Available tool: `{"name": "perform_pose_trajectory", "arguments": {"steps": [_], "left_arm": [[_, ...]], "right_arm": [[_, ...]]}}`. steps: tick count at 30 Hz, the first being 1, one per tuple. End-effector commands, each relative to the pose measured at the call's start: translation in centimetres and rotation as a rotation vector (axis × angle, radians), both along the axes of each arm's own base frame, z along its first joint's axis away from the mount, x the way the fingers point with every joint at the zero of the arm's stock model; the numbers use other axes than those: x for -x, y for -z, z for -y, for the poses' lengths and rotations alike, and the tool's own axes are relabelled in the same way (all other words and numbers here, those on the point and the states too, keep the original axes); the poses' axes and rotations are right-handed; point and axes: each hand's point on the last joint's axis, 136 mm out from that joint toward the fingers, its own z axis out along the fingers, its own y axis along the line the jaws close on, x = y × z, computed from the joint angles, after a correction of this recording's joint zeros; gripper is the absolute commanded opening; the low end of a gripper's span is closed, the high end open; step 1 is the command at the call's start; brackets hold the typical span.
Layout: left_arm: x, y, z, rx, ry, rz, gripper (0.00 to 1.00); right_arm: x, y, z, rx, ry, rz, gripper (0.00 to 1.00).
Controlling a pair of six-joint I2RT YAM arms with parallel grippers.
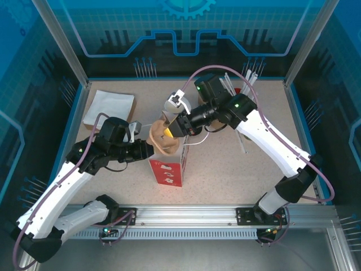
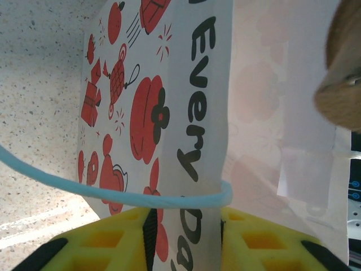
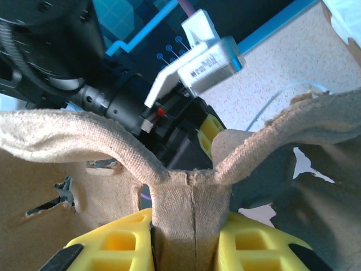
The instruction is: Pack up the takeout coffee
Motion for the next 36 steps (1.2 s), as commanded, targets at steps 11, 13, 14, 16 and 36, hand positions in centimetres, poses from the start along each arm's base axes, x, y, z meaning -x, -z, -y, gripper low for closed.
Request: {"name": "perform_pose_trajectory", "arguments": {"steps": [11, 13, 14, 16, 36], "left_arm": [[-0.3, -0.8, 0.2, 0.016, 0.011, 0.032, 0.29], [-0.3, -0.9, 0.1, 0.013, 0.009, 0.034, 0.30], [-0.3, -0.8, 0.0, 0.009, 0.007, 0.033, 0.30], [-0.3, -0.9, -0.1, 0.004, 0.005, 0.036, 0.30], [-0.3, -0.4, -0.2, -0.014, 0.009, 0.024, 0.35]], "right_arm": [[-2.5, 4.2, 0.7, 0.185, -0.019, 0.019, 0.22], [-3.0, 4.7, 0.9, 0.210, -0.015, 0.026, 0.22], [-3.2, 5.0, 1.1, 0.221, -0.011, 0.026, 0.22], [-3.7, 5.4, 1.3, 0.241, -0.004, 0.031, 0.21], [-6.7, 8.4, 3.9, 0.494, 0.112, 0.108, 0.20]]}}
